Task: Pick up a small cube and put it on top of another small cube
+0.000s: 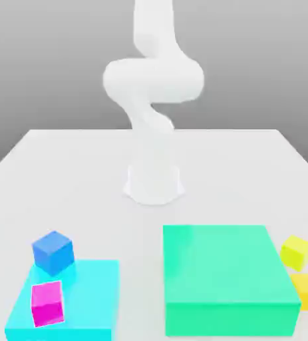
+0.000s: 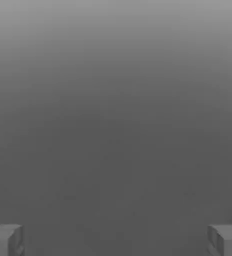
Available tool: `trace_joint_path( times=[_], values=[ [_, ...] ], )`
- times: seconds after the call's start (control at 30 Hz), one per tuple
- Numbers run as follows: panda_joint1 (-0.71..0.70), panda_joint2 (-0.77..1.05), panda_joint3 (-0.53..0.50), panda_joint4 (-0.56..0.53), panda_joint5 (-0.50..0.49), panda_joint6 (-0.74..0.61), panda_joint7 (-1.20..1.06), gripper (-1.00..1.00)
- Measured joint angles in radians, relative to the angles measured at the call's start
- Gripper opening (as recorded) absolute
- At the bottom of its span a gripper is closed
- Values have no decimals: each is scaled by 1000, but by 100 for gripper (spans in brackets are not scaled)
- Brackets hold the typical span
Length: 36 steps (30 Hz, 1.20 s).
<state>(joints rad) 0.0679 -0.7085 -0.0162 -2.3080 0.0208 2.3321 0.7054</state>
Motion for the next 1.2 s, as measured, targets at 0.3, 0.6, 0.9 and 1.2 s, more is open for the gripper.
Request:
trace_joint_path(
  times=[0.3,0.6,0.9,1.2],
  values=[
    [220,334,-28,-29,81,116,-348,0],
    [368,659,31,-57,115,230,-657,0],
    [487,975,70,-88,-32,353,-837,0],
    [515,1177,53,-56,-75,499,-834,-100]
  ],
)
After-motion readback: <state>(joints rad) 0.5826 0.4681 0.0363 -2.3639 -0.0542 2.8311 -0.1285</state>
